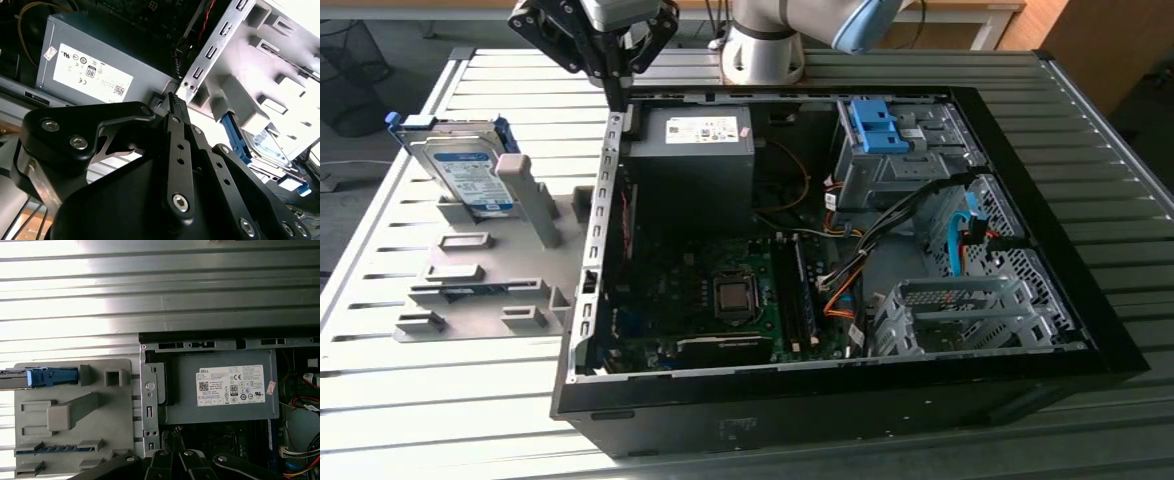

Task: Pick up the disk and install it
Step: 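Reach for the disk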

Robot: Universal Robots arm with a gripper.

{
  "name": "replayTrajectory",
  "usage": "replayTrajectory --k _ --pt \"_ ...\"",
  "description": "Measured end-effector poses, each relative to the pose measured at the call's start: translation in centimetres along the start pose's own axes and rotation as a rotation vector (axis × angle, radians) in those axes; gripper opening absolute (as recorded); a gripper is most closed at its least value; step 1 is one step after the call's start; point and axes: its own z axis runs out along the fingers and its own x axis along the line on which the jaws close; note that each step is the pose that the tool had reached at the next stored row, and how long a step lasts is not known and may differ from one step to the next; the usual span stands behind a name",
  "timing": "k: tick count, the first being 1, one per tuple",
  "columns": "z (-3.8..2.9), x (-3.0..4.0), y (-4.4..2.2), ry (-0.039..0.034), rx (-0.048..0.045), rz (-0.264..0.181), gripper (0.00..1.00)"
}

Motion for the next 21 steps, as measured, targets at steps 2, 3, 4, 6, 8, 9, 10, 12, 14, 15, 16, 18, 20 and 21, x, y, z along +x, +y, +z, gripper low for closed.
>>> replayTrajectory --k 2,3,4,6,8,9,10,12,14,15,16,18,20,21 --pt "0.0 0.17 0.0 0.0 -0.0001 0.0 0.11" --pt "0.0 0.25 0.0 0.0 0.0 0.0 0.11" --pt "0.0 0.34 -0.01 -0.0001 -0.0001 0.0 0.11" --pt "0.01 0.49 -0.01 -0.0001 -0.0001 0.0 0.11" --pt "0.01 0.64 -0.01 -0.0001 -0.0001 0.0 0.11" --pt "0.01 0.71 -0.01 -0.0001 -0.0001 0.0 0.11" --pt "0.01 0.79 -0.01 0.0 -0.0001 0.0 0.11" --pt "0.01 0.94 -0.02 0.0 0.0 0.0 0.11" --pt "0.01 1.09 -0.02 0.0 -0.0001 0.0 0.11" --pt "0.01 1.17 -0.02 0.0 -0.0001 0.0 0.11" --pt "0.01 1.25 -0.02 0.0 0.0 0.0 0.11" --pt "0.01 1.41 -0.03 0.0 -0.0001 0.0 0.11" --pt "0.0 1.58 -0.04 0.0 -0.0001 0.0 0.11" --pt "0.0 1.67 -0.04 0.0 0.0 0.0 0.11"
